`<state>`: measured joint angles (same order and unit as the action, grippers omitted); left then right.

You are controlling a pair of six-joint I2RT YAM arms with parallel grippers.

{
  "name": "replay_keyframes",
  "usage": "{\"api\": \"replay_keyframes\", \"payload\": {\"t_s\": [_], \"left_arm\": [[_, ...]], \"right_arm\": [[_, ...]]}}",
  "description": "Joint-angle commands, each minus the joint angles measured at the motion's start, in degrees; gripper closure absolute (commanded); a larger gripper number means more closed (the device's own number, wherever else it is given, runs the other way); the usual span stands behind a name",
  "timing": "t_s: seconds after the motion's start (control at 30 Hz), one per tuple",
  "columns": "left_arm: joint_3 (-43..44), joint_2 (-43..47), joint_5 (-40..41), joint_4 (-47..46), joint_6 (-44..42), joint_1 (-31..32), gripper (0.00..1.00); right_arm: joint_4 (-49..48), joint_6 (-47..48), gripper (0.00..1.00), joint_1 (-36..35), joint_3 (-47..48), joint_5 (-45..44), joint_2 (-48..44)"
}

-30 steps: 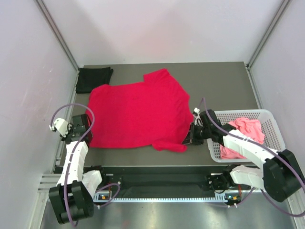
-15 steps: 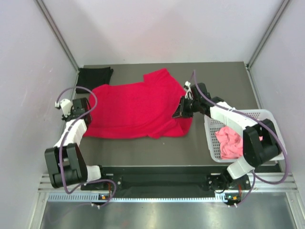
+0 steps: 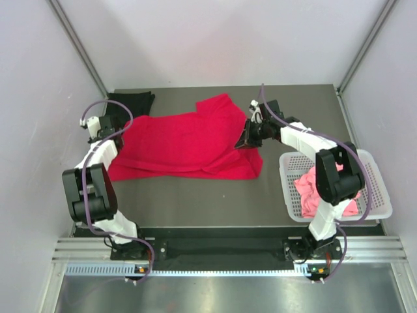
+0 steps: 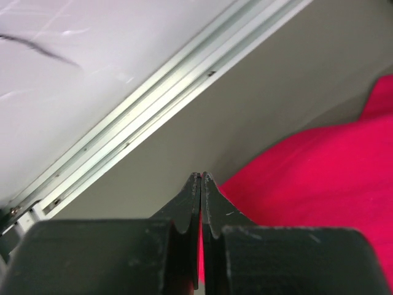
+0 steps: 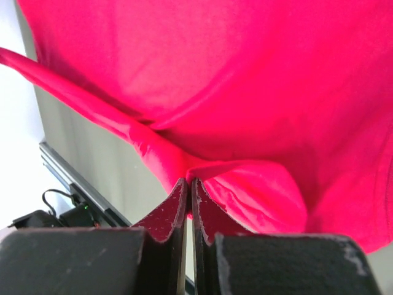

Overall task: Fold and stack the t-shirts
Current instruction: Fold the tshirt

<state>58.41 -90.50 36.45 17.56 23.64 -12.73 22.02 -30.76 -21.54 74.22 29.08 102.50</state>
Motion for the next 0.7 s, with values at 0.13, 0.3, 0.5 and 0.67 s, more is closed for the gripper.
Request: {"api": "replay_keyframes", "payload": {"t_s": [0.13, 0.3, 0.5, 0.67], "left_arm": [[6.4, -6.0, -2.9, 0.1, -1.5, -0.4, 1.0], [7.2, -7.4, -4.7, 0.3, -1.2, -0.3, 1.0], [8.5, -8.8, -8.4, 2.3, -1.1, -0.3, 1.0], [8.1, -9.3, -8.7, 2.6, -1.0, -0.3, 1.0]], "right_arm": [[0.0, 2.0, 1.0, 2.1, 5.5, 1.4, 2.4], [0.0, 1.8, 1.0, 3.3, 8.7, 1.6, 3.8], [3.6, 1.5, 1.0, 4.8, 12.7, 0.0, 5.3], [3.2, 2.0, 1.0, 5.5, 14.0, 1.1, 7.7]]}}
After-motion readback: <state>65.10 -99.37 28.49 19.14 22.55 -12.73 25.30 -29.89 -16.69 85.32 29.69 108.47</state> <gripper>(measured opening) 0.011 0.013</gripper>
